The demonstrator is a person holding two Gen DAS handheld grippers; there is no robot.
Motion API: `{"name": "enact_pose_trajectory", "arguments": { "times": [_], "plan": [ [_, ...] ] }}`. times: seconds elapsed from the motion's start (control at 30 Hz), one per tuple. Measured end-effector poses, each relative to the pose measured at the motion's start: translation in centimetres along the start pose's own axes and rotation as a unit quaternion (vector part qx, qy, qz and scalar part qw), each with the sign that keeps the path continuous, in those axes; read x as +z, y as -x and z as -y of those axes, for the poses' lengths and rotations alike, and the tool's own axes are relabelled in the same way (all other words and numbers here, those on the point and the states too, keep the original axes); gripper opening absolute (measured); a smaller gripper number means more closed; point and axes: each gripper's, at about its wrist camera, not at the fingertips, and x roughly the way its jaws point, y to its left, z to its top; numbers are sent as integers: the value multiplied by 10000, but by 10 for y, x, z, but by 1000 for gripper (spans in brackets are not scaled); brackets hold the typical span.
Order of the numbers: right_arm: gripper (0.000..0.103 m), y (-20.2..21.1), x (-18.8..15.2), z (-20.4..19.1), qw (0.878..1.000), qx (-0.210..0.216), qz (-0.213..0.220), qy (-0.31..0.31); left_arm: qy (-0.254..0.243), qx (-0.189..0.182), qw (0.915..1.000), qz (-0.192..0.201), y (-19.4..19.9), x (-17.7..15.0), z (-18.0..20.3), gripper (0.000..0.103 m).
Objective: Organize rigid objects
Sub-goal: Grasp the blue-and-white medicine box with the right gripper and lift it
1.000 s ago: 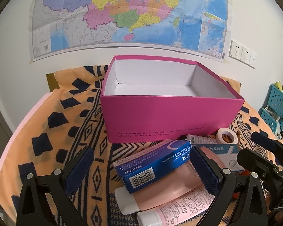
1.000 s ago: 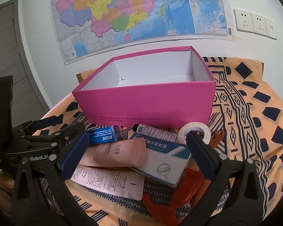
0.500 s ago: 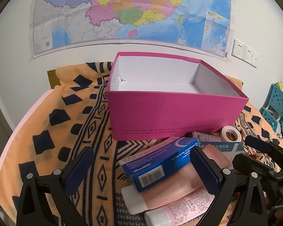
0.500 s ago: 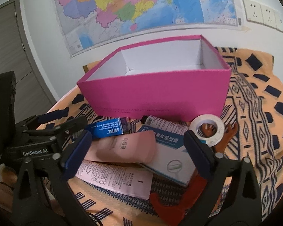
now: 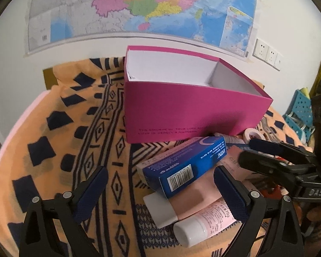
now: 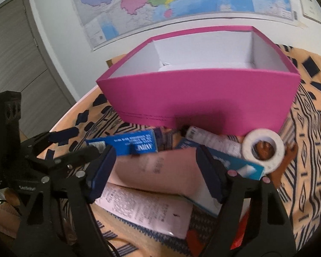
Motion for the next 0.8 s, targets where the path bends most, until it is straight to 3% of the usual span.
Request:
{"name": "enact_pose_trajectory", "arguments": {
  "times": [0.07,0.17,0.23,0.37,0.47,0.8],
  "plan": [
    [69,-7,5,-1,9999,95,-67,24,89,-126,9998,-85,-3,0,-3,93],
    [69,-19,13,0,9995,245,-205,-11,188,-304,9990,-255,-8,1,-7,91],
    [68,-26,17,1,9990,317,-300,-22,209,-403,9985,-298,-9,2,-8,81],
    [61,-40,23,2,9971,539,-525,-71,277,-574,9969,-464,-13,3,-9,73],
    [56,-46,24,-1,9950,761,-638,-73,316,-666,9953,-630,-18,3,-10,57],
    [50,-35,21,-1,9958,770,-482,-104,207,-703,9960,-506,-8,8,-7,56]
  ]
}}
